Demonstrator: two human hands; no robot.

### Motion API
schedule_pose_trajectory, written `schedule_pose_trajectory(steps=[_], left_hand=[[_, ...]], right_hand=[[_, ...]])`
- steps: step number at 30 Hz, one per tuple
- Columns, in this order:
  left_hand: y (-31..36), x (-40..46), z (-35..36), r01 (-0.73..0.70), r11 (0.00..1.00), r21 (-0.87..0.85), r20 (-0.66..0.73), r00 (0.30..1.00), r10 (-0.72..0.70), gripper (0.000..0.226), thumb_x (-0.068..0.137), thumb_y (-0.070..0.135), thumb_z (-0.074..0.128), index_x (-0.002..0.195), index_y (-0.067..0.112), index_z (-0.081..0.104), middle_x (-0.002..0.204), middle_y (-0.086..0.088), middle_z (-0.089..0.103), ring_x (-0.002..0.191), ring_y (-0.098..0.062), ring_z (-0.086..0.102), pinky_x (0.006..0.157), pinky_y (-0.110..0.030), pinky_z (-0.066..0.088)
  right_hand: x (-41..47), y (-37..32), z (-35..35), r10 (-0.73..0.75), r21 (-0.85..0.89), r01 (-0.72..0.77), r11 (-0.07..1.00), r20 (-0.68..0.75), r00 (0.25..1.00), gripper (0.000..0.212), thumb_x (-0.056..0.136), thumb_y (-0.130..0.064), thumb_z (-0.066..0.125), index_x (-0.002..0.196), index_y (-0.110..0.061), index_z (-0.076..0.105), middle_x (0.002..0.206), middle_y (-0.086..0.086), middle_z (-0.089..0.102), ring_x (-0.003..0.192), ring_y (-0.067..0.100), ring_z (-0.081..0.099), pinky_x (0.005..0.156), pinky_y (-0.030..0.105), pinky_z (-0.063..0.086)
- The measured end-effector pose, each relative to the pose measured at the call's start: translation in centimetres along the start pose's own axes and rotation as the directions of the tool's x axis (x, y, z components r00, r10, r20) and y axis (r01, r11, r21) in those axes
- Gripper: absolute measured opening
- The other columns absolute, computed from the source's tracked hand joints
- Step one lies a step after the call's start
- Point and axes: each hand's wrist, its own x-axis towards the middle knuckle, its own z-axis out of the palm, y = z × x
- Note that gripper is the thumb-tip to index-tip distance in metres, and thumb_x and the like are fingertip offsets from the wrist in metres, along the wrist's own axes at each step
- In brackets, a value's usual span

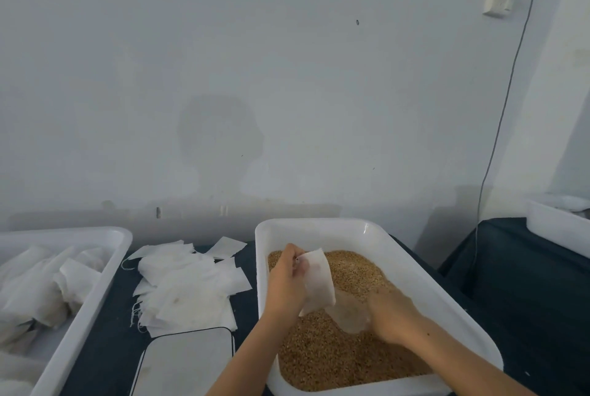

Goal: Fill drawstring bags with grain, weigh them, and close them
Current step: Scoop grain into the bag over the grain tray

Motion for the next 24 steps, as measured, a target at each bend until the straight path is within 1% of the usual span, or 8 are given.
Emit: schedule_pose_trajectory(steps=[3,6,9,14,18,20,22,24], left_hand=[[0.8,0.0,-0.4,-0.006,0.986,-0.166,-0.042,0.999,-0.001,0.021,0.098,0.008,0.042,0.080,0.018,0.046,0.081,0.002,0.048,0.073,-0.011,0.042,0.058,-0.017,0.033],[1.6,-0.5,-1.1,-0.056,0.957,-0.283,-0.030,0.998,0.050,0.019,0.098,0.005,0.042,0.081,0.011,0.047,0.069,0.007,0.047,0.062,-0.004,0.040,0.054,-0.012,0.032],[2.1,-1.2,-2.1,-0.094,0.949,-0.302,0.012,0.995,0.103,0.018,0.097,0.005,0.045,0.081,0.011,0.050,0.065,0.013,0.052,0.059,0.002,0.045,0.055,-0.010,0.037],[2.4,-1.9,-5.7,-0.192,0.953,-0.232,-0.064,0.981,0.182,0.017,0.094,0.002,0.050,0.082,0.013,0.057,0.075,0.006,0.058,0.072,-0.009,0.052,0.065,-0.018,0.042],[2.2,-3.2,-9.2,-0.158,0.936,-0.314,-0.166,0.980,0.110,0.009,0.093,0.010,0.053,0.100,0.016,0.055,0.098,-0.001,0.060,0.077,-0.005,0.061,0.067,-0.019,0.051],[1.9,-4.2,-10.7,-0.086,0.949,-0.304,-0.108,0.993,0.055,0.014,0.090,0.019,0.058,0.103,0.017,0.054,0.100,-0.001,0.062,0.085,-0.009,0.064,0.070,-0.022,0.054],[1.6,-5.2,-12.0,-0.049,0.975,-0.216,-0.066,0.997,0.035,0.015,0.088,0.017,0.062,0.103,0.016,0.059,0.097,-0.003,0.066,0.090,-0.022,0.065,0.075,-0.031,0.056],[1.3,-6.1,-13.2,-0.067,0.987,-0.146,-0.118,0.992,0.050,0.012,0.087,0.014,0.064,0.099,0.013,0.065,0.090,-0.006,0.069,0.086,-0.026,0.066,0.076,-0.040,0.054]], right_hand=[[0.0,-0.7,-1.2,-0.068,0.314,0.098,0.944,-0.106,0.992,0.039,0.096,-0.027,0.048,0.133,-0.016,0.043,0.133,-0.001,0.045,0.121,0.017,0.045,0.096,0.027,0.042],[-0.7,-2.4,-2.8,-0.117,0.844,0.206,0.496,-0.171,0.978,0.029,0.095,-0.034,0.049,0.121,-0.023,0.056,0.113,-0.016,0.060,0.101,0.001,0.057,0.075,0.014,0.049],[-0.6,-3.9,-3.0,-0.082,0.948,0.252,0.195,-0.240,0.967,0.020,0.088,-0.025,0.061,0.106,-0.019,0.067,0.098,-0.003,0.072,0.094,0.014,0.067,0.083,0.030,0.056],[-1.2,-6.9,-4.0,-0.003,0.844,0.441,0.304,-0.462,0.887,0.013,0.089,-0.020,0.063,0.087,-0.010,0.071,0.084,0.003,0.073,0.082,0.019,0.068,0.074,0.038,0.056],[-1.9,-10.3,-4.8,-0.011,0.775,0.509,0.376,-0.545,0.838,0.017,0.091,-0.022,0.060,0.079,-0.013,0.068,0.079,-0.001,0.068,0.076,0.009,0.063,0.063,0.021,0.048],[-2.2,-12.4,-5.0,0.002,0.786,0.513,0.344,-0.547,0.837,0.016,0.093,-0.023,0.057,0.080,-0.020,0.066,0.079,-0.006,0.067,0.074,0.003,0.061,0.065,0.021,0.049],[-2.4,-14.5,-5.0,-0.004,0.807,0.512,0.295,-0.534,0.845,0.021,0.094,-0.020,0.055,0.084,-0.006,0.067,0.081,0.009,0.067,0.071,0.013,0.059,0.066,0.030,0.048],[-2.7,-16.5,-4.6,-0.011,0.814,0.517,0.264,-0.534,0.846,0.024,0.094,-0.015,0.054,0.076,0.000,0.063,0.070,0.010,0.064,0.064,0.012,0.053,0.062,0.025,0.041]])
